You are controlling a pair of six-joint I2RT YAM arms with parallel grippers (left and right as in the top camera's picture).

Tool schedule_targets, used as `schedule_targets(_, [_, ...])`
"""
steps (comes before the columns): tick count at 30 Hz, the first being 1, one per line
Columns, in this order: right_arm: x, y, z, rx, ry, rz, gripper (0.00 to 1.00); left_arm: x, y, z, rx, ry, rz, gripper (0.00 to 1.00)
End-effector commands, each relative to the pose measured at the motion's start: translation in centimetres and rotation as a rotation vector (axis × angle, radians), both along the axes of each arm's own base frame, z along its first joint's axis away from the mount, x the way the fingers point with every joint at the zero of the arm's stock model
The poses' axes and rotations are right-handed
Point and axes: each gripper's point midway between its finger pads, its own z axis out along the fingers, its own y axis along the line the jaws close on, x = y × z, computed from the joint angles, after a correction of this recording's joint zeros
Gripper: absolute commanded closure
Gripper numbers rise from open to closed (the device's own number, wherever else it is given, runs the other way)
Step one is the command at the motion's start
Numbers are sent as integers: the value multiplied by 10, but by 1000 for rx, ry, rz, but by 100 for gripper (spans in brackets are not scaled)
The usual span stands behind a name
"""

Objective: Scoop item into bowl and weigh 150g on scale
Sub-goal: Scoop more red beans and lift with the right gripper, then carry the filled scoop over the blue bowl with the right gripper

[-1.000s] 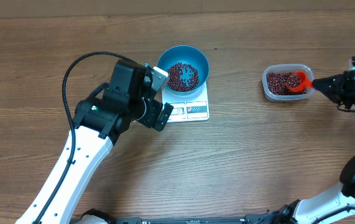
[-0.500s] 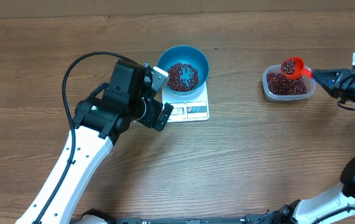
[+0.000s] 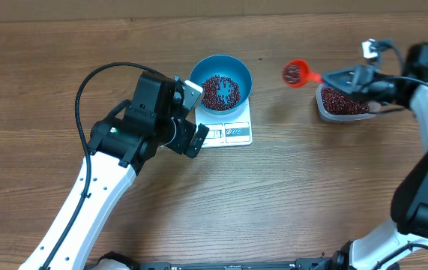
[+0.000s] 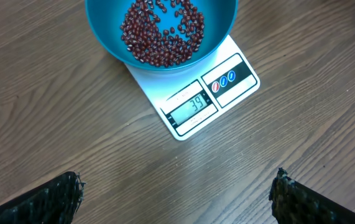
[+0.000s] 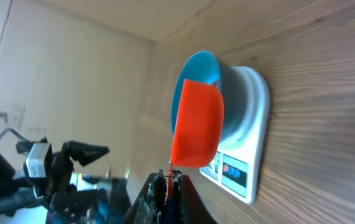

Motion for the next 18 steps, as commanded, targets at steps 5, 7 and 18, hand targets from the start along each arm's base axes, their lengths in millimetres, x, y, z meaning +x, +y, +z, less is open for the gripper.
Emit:
schedule_targets(5, [9, 65, -7, -36, 80, 67, 96, -1, -5, -1, 0, 3, -30, 1])
schedule_targets(7, [10, 81, -9, -84, 69, 85, 96, -1, -5, -1, -1, 2, -30, 0])
schedule_targets(18, [22, 142, 6, -443, -45, 79, 96, -1, -5, -1, -1, 2, -30, 0])
